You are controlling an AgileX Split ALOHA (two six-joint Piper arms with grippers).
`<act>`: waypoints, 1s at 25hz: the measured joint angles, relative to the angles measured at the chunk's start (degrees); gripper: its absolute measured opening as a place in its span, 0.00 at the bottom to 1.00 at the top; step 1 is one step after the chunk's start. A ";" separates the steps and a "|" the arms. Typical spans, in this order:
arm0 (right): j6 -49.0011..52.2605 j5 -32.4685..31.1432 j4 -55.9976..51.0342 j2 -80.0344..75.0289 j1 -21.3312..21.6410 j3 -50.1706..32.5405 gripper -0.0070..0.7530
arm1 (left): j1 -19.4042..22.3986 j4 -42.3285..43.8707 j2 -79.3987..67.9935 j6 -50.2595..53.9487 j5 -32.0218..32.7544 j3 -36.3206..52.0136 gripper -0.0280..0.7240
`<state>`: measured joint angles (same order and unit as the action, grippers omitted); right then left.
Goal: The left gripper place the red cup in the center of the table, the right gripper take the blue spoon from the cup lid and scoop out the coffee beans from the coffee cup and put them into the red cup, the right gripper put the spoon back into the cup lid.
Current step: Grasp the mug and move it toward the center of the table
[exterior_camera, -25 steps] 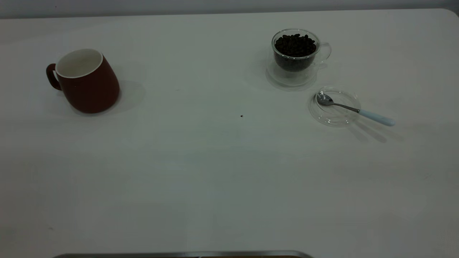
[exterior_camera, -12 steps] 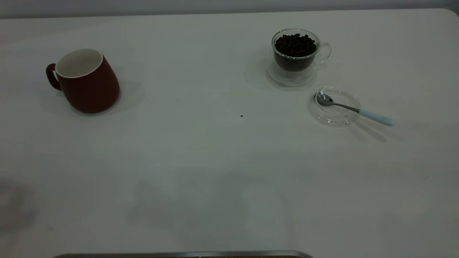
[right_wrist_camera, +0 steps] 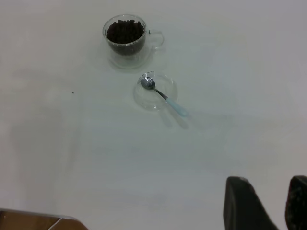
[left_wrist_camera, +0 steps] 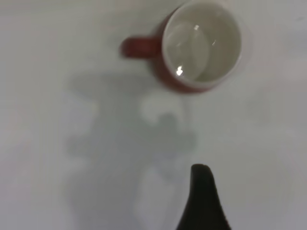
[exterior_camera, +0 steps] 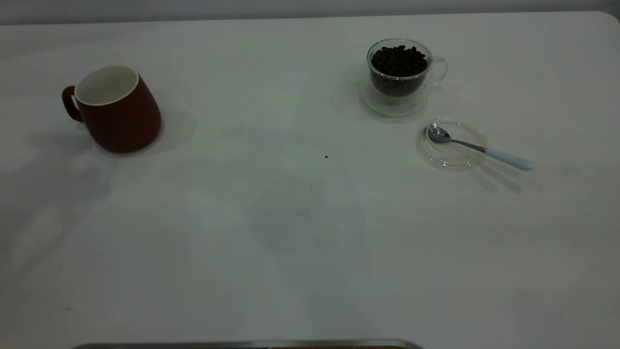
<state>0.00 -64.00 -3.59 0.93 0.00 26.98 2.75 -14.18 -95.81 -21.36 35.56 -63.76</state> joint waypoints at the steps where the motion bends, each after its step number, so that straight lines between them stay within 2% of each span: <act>1: 0.00 0.00 0.00 0.00 0.00 0.00 0.36 | 0.00 -0.87 -2.37 -1.62 -0.11 -2.00 0.86; 8: 0.00 0.00 0.00 0.00 0.00 0.00 0.36 | 0.00 -1.59 -18.81 -8.26 -0.13 -14.67 0.86; 16: 0.00 0.00 0.00 0.00 0.00 0.00 0.36 | 0.00 -1.70 -32.90 -8.71 -0.08 -26.62 0.84; 25: 0.00 0.00 0.00 0.00 0.00 0.00 0.36 | 0.00 -1.86 -41.00 -11.84 -0.05 -30.50 0.82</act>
<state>0.00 -64.00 -3.59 0.93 0.00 26.98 2.75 -16.04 -136.81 -33.20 35.51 -94.26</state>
